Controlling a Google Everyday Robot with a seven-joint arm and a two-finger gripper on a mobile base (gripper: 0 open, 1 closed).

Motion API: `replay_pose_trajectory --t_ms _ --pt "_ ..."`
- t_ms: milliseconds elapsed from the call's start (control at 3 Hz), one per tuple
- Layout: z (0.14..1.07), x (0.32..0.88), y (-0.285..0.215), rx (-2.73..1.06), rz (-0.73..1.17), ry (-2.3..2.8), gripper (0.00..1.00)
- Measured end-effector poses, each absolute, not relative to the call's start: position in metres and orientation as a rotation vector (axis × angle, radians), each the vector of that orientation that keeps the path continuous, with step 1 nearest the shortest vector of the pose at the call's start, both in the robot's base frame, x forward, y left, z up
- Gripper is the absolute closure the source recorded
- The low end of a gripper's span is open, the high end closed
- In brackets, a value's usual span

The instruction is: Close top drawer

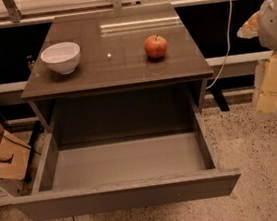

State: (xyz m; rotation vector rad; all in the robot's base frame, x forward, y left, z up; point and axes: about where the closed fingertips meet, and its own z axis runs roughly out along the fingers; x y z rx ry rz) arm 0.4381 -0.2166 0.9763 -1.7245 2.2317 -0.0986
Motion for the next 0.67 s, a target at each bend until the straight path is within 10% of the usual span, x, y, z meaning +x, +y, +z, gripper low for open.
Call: replay_pose_trajectory --t_ms 667 --pt "0.9783 0.4383 -0.2160 -1.720 -0.106 2.226 0.12"
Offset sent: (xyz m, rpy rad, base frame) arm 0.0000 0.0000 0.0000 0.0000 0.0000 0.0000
